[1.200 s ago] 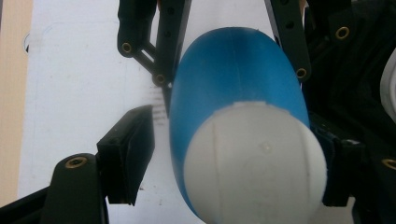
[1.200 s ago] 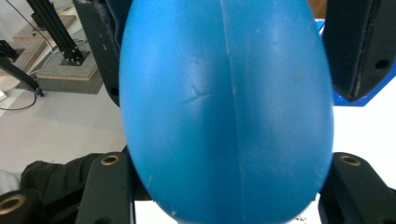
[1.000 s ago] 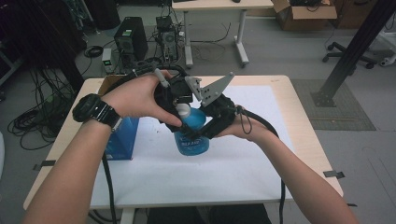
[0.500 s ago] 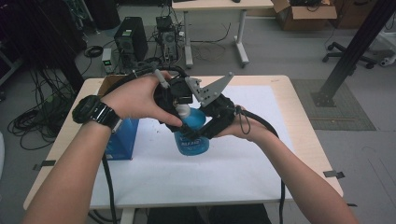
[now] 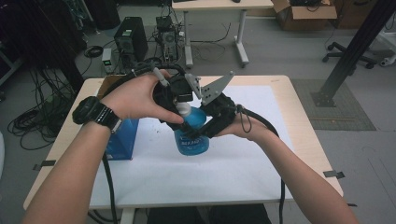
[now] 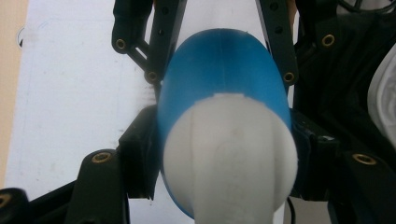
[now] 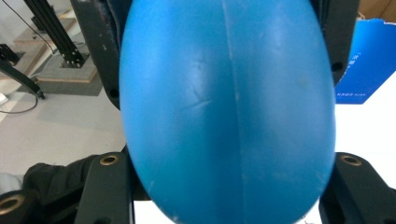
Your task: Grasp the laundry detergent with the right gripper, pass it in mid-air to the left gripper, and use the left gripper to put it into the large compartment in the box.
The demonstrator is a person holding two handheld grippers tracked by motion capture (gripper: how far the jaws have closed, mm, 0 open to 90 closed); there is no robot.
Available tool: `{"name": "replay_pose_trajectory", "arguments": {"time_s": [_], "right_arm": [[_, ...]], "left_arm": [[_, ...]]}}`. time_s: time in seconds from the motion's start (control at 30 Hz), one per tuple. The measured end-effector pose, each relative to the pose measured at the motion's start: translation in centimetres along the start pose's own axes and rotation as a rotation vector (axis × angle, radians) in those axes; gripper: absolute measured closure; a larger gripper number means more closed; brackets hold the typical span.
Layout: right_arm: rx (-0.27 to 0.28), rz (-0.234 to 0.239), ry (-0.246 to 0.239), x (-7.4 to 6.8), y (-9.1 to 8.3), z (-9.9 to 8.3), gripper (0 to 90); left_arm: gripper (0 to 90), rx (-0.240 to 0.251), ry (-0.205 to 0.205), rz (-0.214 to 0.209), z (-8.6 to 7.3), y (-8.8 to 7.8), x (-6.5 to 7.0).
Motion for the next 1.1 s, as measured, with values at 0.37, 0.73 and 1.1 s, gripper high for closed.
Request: {"name": "replay_pose_trajectory", "arguments": {"time_s": [0.37,0.73,1.1], "right_arm": [[-0.032,-0.033,0.03,0.3,-0.5,-0.7,21.0],[-0.307,-0.144,0.059,1.5,-2.7,-6.1,8.6],[-0.467,-0.279,0.135,3.1,-8.1,-11.5,9.2]], "left_arm": [[38.0,-0.038,-0.091,0.004,0.0,-1.2,-0.9],[38.1,-0.103,-0.345,0.131,-1.9,-4.6,-3.5],[38.1,-0.11,-0.716,0.329,-5.3,-8.7,-7.0]]}}
Point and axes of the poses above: each handheld gripper's, and its own axes: y roughly forward along the jaws, z roughly out of its top, x roughly to its right, the point moved 7 cm from there along y, roughly forward along the jaws, and after that the axes turned 2 degrees about -y, right-handed, at the moved point
